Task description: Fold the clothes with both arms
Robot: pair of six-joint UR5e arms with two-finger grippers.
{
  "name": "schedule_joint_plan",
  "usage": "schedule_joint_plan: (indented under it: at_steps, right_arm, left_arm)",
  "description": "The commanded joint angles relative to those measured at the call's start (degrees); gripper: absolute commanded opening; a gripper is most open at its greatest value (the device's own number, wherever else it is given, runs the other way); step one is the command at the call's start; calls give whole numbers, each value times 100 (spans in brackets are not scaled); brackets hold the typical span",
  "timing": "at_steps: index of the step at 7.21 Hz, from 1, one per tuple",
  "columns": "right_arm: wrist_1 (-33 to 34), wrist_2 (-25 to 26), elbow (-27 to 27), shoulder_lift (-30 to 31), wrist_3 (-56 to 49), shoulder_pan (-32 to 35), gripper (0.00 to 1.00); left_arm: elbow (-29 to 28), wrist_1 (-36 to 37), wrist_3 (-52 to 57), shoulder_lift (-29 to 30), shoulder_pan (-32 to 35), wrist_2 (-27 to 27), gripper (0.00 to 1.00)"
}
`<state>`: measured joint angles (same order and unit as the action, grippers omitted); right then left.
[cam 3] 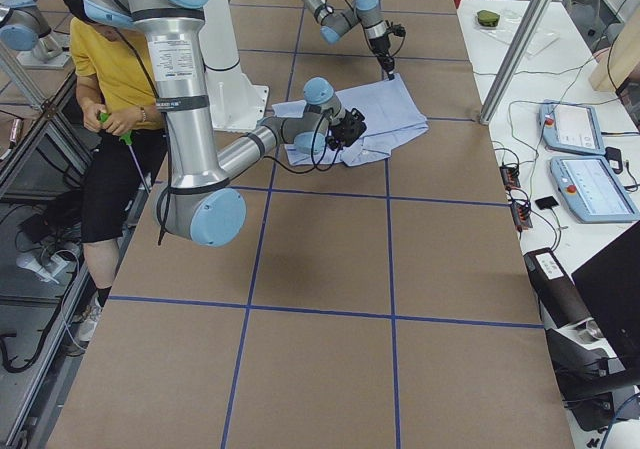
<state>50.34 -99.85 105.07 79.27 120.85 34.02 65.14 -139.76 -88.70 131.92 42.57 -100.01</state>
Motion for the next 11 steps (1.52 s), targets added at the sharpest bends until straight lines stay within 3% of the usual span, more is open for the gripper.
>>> schedule_joint_plan:
  at_steps: [1, 2, 3, 4, 6, 7, 8, 9, 11]
  right_arm:
    - [-7, 0, 13, -8, 0, -9, 100]
    - [2, 9, 13, -16, 0, -35, 100]
    - [2, 44, 13, -25, 0, -79, 100]
    - [54, 270, 13, -295, 0, -271, 100]
    - [377, 789, 39, -604, -113, -982, 100]
    - [1415, 1000, 92, -962, -940, -1376, 100]
    - [2418, 1368, 84, -1444, -1793, -1685, 100]
    - [3185, 1406, 84, -1736, -2567, -1819, 100]
    - [3971, 1485, 66, -1844, -4079, -1986, 100]
  left_arm:
    - [-897, -219, 491, 572, 207, 306, 8]
    - [-907, -219, 555, 572, 251, 307, 46]
    - [-881, -201, 616, 563, 286, 298, 70]
    - [-654, -140, 782, 432, 408, 202, 73]
    - [730, -78, 784, -706, 575, -393, 73]
    - [1363, -61, 793, -1233, 594, -449, 73]
    - [1587, 53, 793, -1361, 603, -449, 73]
    - [1598, 80, 784, -1370, 594, -449, 73]
    - [1589, 80, 784, -1379, 603, -449, 73]
